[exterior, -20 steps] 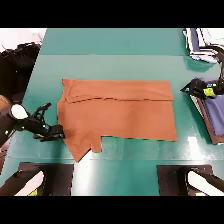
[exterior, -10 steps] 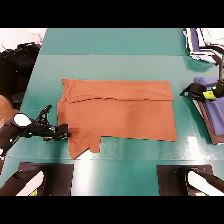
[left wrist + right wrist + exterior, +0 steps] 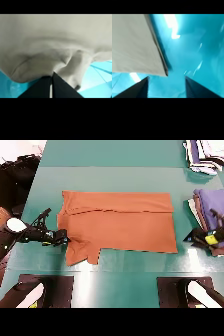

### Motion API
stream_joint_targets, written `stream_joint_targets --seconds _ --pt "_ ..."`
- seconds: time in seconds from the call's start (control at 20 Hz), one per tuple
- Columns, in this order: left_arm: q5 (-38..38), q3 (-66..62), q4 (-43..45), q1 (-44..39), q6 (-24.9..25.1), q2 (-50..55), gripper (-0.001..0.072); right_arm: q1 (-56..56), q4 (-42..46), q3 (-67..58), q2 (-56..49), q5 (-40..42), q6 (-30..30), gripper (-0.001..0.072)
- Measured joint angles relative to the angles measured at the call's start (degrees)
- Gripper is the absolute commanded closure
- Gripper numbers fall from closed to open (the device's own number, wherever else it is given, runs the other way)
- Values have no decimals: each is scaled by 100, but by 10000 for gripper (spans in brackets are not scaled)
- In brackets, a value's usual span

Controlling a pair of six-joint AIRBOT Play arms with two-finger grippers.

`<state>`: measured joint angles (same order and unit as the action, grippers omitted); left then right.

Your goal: Fold the shirts.

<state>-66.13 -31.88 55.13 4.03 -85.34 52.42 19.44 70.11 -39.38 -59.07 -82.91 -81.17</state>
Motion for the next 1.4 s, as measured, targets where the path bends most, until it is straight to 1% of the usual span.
stream_joint_targets --seconds 0.25,0.3,0.35,0.4,0.45,0.5,0.55,0.6,0.8,0.85,1.0,1.15,1.25,1.35,1.4 --pt "-31 -142 -4 0 28 0 685 142 -542 927 28 487 9 284" --pt "-28 -153 -4 0 31 0 685 151 -656 1025 15 520 9 314" --pt "-20 -157 -4 0 31 0 685 153 -769 1099 -22 553 15 413" --pt "-2 -164 -2 0 31 0 685 146 -809 1147 -72 590 22 426" --pt "15 -168 -4 0 31 0 686 96 -870 1182 -125 634 42 465" --pt "20 -170 -2 0 31 0 686 20 -949 1211 -179 695 81 610" --pt "31 -175 13 0 31 0 687 -83 -960 1224 -245 774 96 661" --pt "39 -181 48 0 33 0 688 -199 -984 1222 -278 846 118 697" --pt "-125 -345 470 0 26 -83 688 -625 -852 940 -103 1202 166 698" --pt "-199 -398 586 0 9 -197 688 -702 -798 807 39 1121 166 698" --pt "-549 -546 802 -2 -59 -717 687 -817 -463 356 540 599 146 698" --pt "-1373 -772 850 -2 -122 -1292 687 -866 31 -111 1143 -116 -24 698" --pt "-1853 -1058 890 -2 -166 -1491 687 -885 284 -424 1434 -507 -146 698" --pt "-1950 -1381 885 -4 -188 -1569 687 -951 435 -761 1491 -719 -229 698" --pt "-1838 -1523 887 -4 -190 -1565 687 -1029 479 -944 1401 -748 -249 698"
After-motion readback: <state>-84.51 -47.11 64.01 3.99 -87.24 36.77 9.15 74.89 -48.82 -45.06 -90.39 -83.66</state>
